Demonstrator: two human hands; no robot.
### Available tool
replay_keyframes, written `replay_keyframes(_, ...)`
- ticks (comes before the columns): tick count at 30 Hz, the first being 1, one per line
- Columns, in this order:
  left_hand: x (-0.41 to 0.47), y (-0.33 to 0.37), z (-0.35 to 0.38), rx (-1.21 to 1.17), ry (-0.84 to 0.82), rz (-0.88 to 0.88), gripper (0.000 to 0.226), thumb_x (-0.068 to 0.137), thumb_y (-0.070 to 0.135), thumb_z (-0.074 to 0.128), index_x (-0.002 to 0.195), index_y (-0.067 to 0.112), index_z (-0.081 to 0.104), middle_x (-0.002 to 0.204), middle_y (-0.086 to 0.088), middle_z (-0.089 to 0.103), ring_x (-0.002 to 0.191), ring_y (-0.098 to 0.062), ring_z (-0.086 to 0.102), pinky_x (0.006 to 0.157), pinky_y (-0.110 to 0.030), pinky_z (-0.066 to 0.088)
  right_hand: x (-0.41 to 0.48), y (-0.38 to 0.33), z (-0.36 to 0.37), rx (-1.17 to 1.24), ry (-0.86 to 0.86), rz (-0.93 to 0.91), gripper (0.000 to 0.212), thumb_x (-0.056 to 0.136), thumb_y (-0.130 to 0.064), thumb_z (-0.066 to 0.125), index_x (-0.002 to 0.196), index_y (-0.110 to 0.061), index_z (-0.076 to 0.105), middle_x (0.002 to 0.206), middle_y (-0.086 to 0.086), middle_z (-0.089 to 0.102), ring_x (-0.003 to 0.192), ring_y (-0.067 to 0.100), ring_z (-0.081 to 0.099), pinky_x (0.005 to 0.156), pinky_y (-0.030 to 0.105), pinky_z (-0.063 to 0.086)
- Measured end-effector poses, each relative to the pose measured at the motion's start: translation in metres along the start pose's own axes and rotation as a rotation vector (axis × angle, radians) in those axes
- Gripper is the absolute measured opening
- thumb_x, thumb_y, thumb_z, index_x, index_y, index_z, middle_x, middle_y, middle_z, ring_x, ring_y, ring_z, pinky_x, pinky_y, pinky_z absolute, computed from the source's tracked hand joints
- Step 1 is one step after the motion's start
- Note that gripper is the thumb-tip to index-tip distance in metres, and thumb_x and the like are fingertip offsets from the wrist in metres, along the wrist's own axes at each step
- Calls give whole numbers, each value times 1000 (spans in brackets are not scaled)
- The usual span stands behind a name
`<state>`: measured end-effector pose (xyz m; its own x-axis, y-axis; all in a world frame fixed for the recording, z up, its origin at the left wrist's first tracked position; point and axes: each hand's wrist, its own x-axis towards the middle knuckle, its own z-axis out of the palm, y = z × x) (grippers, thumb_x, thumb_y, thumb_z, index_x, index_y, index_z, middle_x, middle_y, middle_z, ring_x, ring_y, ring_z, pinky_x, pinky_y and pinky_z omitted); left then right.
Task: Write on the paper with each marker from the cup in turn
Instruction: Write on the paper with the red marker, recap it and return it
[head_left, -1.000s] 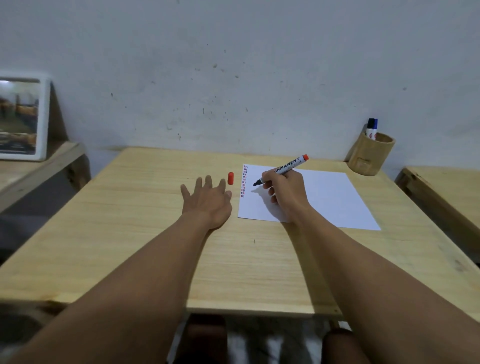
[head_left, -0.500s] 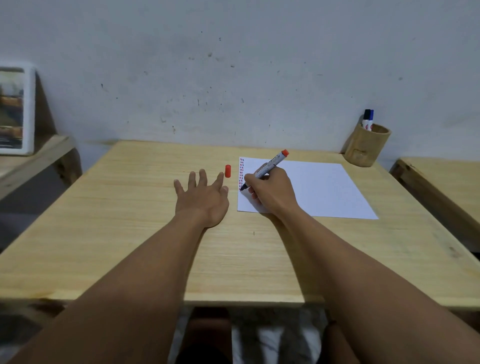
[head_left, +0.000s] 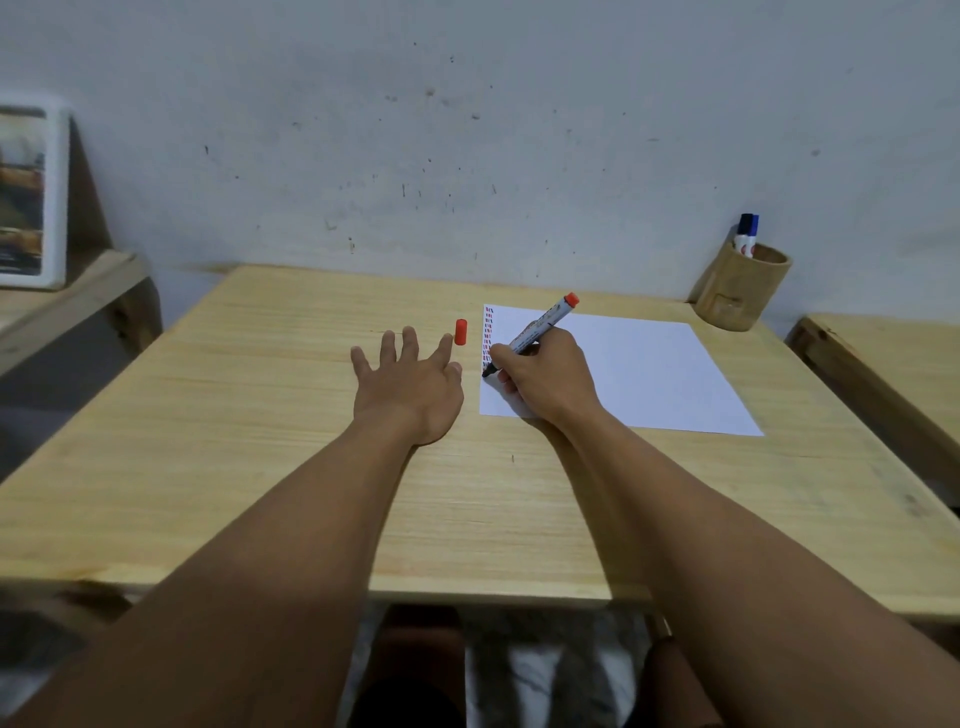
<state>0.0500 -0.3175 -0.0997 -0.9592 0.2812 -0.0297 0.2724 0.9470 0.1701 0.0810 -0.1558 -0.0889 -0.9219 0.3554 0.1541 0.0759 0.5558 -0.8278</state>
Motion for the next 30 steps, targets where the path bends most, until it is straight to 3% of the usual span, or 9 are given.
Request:
replay_keyframes(3, 0, 0, 0, -13, 3, 0, 57, 102, 45, 9, 158, 37, 4, 168, -9, -3, 154, -32, -9, 118, -63, -6, -1, -1, -1, 6, -3, 9, 33, 82, -26, 66, 82, 7, 70, 74, 15, 76, 73, 31, 73, 66, 44, 59)
replay_keyframes(6, 0, 0, 0, -53, 4, -11, 57, 102, 44, 13, 158, 37, 10, 168, -8, 2, 154, -30, -6, 119, -61, -6, -1, -2, -3, 48, 35, 33, 29, 83, -26, 65, 77, 2, 71, 62, 1, 72, 58, 18, 67, 59, 35, 53)
replay_keyframes(10, 5, 3, -7, -213, 213, -84, 46, 100, 36, 27, 142, 24, 43, 147, -8, 49, 140, -31, 36, 116, -55, 20, 1, -3, -9, 213, 50, 95, 25, 83, -25, 63, 83, -1, 73, 64, -3, 71, 50, 11, 59, 58, 31, 51)
replay_keyframes(12, 11, 6, -15, -313, 308, -102, 42, 99, 35, 34, 137, 22, 47, 130, -8, 61, 125, -33, 49, 105, -49, 33, 3, -5, -11, 278, 43, 123, 25, 84, -24, 66, 90, 0, 70, 66, -1, 67, 50, 16, 54, 54, 29, 46)
replay_keyframes(17, 33, 9, -25, -345, 265, 38, 48, 95, 36, 52, 143, 30, 49, 131, -7, 61, 124, -31, 53, 98, -44, 45, 6, -9, -14, 453, 51, 178, 20, 86, -18, 71, 101, -5, 69, 70, 0, 63, 54, 15, 51, 47, 23, 44)
replay_keyframes(21, 42, 13, -25, -355, 214, 64, 34, 93, 27, 59, 127, 29, 66, 124, -6, 69, 117, -30, 59, 94, -40, 49, 5, -13, -17, 564, 62, 215, 16, 92, -20, 62, 87, -7, 71, 70, 1, 65, 52, 12, 54, 46, 23, 45)
replay_keyframes(24, 41, 17, -30, -425, 263, 23, 21, 89, 23, 64, 108, 23, 73, 107, -6, 73, 100, -28, 65, 79, -32, 49, 5, -18, -22, 602, 74, 220, 22, 92, -18, 59, 82, -5, 73, 66, 2, 64, 50, 12, 53, 45, 23, 46)
replay_keyframes(28, 34, 30, -48, -861, 322, -70, 9, 90, 14, 65, 93, 13, 73, 90, -2, 71, 62, -9, 58, 45, -9, 40, 7, -23, -31, 666, 138, 247, 16, 91, -17, 65, 91, -3, 71, 67, 2, 61, 53, 12, 53, 45, 22, 45)
replay_keyframes(30, 32, 35, -58, -1031, 273, -86, 11, 89, 13, 63, 88, 14, 75, 92, 0, 72, 64, -12, 57, 42, -12, 40, 8, -28, -37, 723, 159, 259, 12, 89, -15, 66, 90, -4, 70, 68, 2, 58, 55, 12, 52, 46, 22, 46)
